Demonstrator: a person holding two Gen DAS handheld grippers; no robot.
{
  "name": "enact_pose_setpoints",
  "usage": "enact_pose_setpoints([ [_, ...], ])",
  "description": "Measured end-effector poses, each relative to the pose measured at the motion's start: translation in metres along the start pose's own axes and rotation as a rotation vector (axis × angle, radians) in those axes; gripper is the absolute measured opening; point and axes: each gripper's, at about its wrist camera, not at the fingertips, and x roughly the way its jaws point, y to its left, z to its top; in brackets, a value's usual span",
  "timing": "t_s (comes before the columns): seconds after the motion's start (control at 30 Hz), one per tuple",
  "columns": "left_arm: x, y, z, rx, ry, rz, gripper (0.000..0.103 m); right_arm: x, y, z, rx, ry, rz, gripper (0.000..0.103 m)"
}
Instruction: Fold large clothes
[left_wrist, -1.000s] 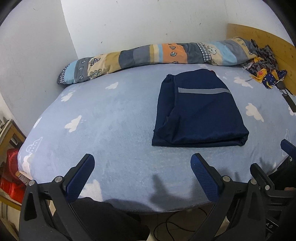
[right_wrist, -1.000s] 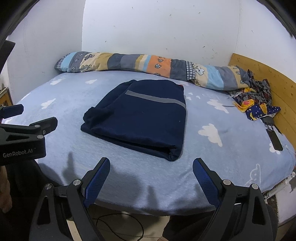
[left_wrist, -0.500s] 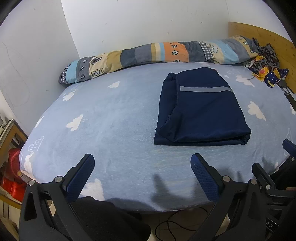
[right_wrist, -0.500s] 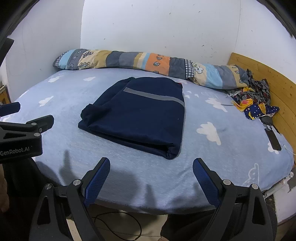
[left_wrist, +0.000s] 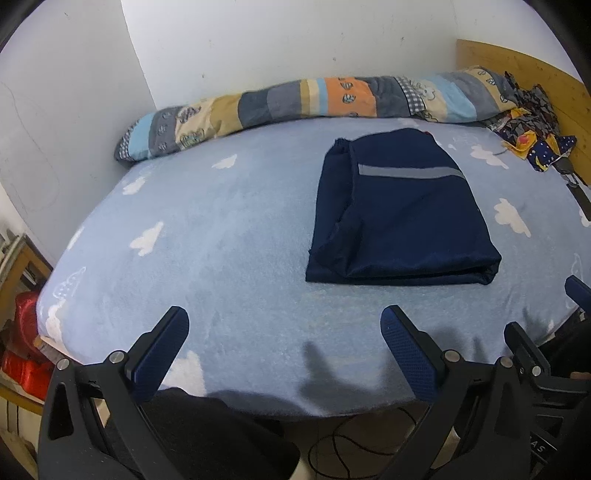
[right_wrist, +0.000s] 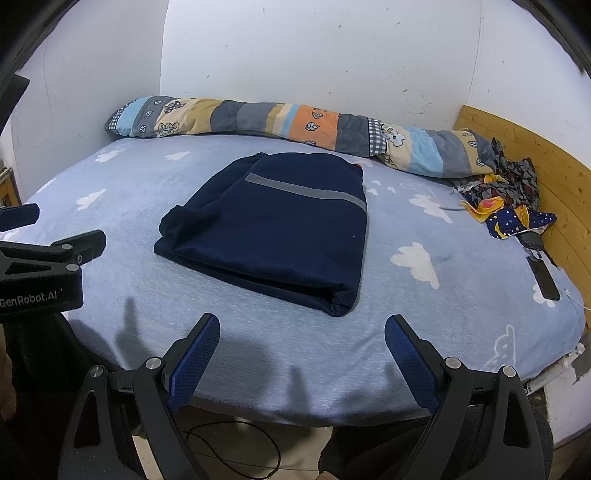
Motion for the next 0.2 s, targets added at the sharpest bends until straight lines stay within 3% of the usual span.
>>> enact_pose_setpoints([
  [0.2, 0.0069, 0.0057, -0.0016, -0.026, 0.044, -0.016, 0.103, -0.0002, -0.0016, -0.0009, 0.000, 0.000, -0.004, 0.093],
])
